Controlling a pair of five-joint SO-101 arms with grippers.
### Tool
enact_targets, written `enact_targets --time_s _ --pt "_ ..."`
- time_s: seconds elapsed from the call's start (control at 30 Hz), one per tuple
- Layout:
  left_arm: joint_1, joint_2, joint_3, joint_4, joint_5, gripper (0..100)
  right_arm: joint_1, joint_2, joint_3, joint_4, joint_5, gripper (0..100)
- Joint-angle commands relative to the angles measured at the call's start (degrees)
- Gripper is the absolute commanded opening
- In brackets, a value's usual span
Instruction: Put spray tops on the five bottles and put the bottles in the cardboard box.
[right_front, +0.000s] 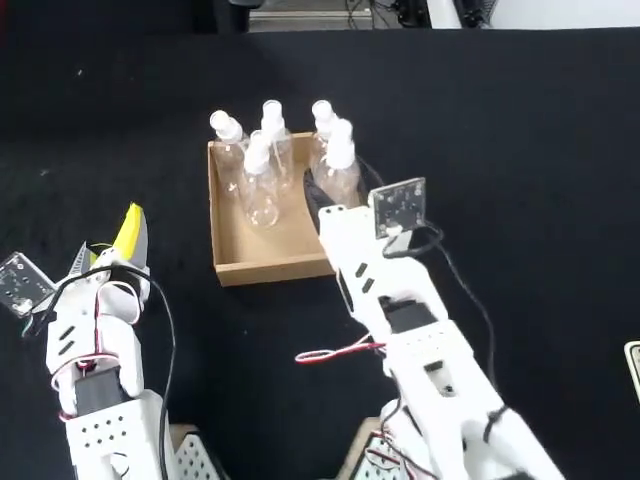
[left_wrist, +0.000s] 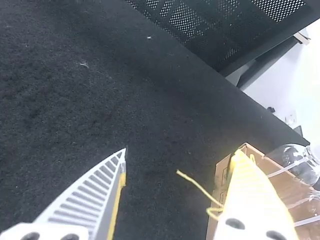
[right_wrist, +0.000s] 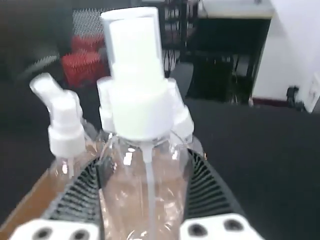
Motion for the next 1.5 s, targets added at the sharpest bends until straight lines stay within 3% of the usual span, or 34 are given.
enact_targets --time_s 0.0,0.7,1.23,1.47 --pt "0.22 -0.70 1.27 -1.41 -0.62 31 -0.88 4.70 -4.62 -6.24 0.00 1.1" --pt "0.22 -0.70 1.27 -1.41 -0.62 31 -0.70 29.67 -5.23 -29.45 0.09 1.1" --pt "0.22 -0.70 1.27 -1.41 -0.62 31 -0.97 35.65 -7.43 -30.15 0.09 1.6" --pt "0.22 -0.70 1.27 -1.49 -0.62 31 -1.67 36.00 -7.08 -30.07 0.00 18.7"
